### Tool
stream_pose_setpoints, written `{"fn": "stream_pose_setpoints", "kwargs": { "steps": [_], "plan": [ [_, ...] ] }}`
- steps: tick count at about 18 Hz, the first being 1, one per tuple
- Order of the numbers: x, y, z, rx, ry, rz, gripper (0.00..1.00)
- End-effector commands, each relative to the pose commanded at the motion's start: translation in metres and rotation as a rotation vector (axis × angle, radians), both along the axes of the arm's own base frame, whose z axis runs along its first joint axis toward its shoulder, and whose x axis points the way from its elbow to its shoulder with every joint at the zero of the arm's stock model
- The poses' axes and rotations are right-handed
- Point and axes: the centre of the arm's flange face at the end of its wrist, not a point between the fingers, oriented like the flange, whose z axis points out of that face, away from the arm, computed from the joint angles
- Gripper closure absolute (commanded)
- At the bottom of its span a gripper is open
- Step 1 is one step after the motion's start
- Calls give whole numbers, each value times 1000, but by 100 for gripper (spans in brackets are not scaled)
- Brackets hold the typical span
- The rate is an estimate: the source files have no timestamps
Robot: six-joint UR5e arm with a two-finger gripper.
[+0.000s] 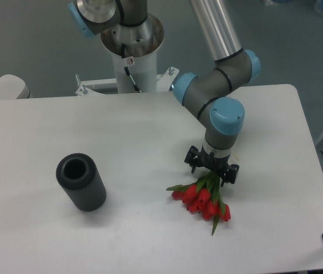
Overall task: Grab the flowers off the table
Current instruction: 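Lower the gripper around the tulip stems just above the blooms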
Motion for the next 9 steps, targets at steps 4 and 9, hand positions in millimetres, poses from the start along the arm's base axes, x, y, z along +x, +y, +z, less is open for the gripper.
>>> {"fn": "stream_pose_setpoints", "kwargs": {
  "steps": [4, 9],
  "plan": [
    [4, 4, -1, -3, 0, -6, 0],
    [4, 4, 0, -4, 2, -12, 12]
  ]
}}
